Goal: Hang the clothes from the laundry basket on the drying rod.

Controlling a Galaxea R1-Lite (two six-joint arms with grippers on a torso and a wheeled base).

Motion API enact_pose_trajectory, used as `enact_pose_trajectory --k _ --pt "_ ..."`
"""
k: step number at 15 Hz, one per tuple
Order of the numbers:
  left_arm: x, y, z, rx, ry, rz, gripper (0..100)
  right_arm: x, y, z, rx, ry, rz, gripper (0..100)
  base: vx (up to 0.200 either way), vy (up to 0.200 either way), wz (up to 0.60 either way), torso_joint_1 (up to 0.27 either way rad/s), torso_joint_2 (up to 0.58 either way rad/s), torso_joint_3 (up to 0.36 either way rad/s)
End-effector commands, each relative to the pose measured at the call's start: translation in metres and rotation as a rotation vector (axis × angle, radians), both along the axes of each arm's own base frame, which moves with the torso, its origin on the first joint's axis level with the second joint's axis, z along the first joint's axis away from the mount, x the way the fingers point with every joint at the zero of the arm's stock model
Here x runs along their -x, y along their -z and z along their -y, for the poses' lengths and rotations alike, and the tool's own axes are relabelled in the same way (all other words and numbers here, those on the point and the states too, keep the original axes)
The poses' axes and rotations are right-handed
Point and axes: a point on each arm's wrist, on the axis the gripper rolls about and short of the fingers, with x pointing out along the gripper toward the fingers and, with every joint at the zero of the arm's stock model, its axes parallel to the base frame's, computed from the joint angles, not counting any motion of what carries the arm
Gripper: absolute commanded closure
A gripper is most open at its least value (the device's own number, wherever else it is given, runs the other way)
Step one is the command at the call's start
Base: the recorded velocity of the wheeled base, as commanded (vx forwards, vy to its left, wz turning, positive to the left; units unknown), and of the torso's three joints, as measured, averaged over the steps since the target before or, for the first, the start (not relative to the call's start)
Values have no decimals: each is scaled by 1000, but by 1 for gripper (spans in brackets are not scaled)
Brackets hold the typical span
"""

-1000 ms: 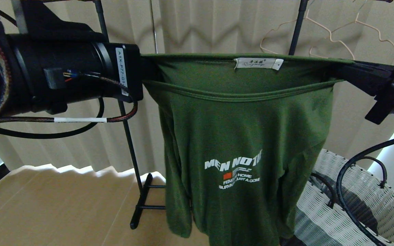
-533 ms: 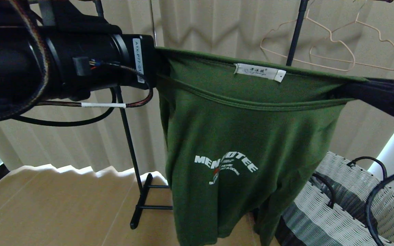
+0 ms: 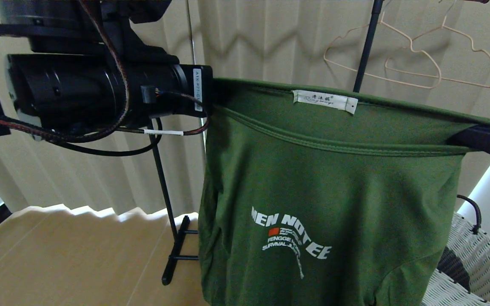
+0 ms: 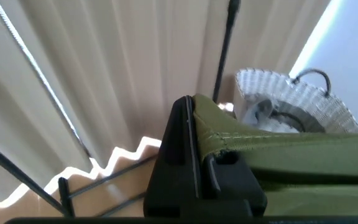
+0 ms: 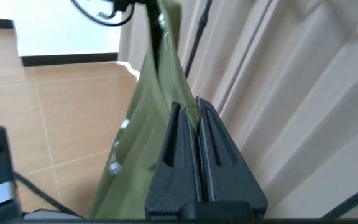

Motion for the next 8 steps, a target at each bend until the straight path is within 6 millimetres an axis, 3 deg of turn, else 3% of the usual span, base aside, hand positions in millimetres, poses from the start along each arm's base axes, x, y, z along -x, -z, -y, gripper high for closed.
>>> enact_pose_trajectory --k 1,4,5,6,7,8 --pt "3 2 -4 -4 27 -11 100 -7 0 -2 4 21 -9 100 0 0 0 0 0 0" --pt "28 -1 -23 -1 203 -63 100 -38 -4 -4 -2 159 -2 100 0 0 0 0 0 0" --pt "31 -2 -24 0 211 -63 100 -39 -4 -4 -4 160 2 100 0 0 0 0 0 0" --pt "49 -6 -36 1 272 -76 100 -53 -10 -8 -35 177 27 100 0 0 0 0 0 0" --pt "49 -5 -36 2 273 -76 100 -53 -10 -9 -35 177 27 100 0 0 0 0 0 0" --pt "67 -2 -48 -9 322 -68 100 -68 -13 -14 -59 176 43 100 0 0 0 0 0 0"
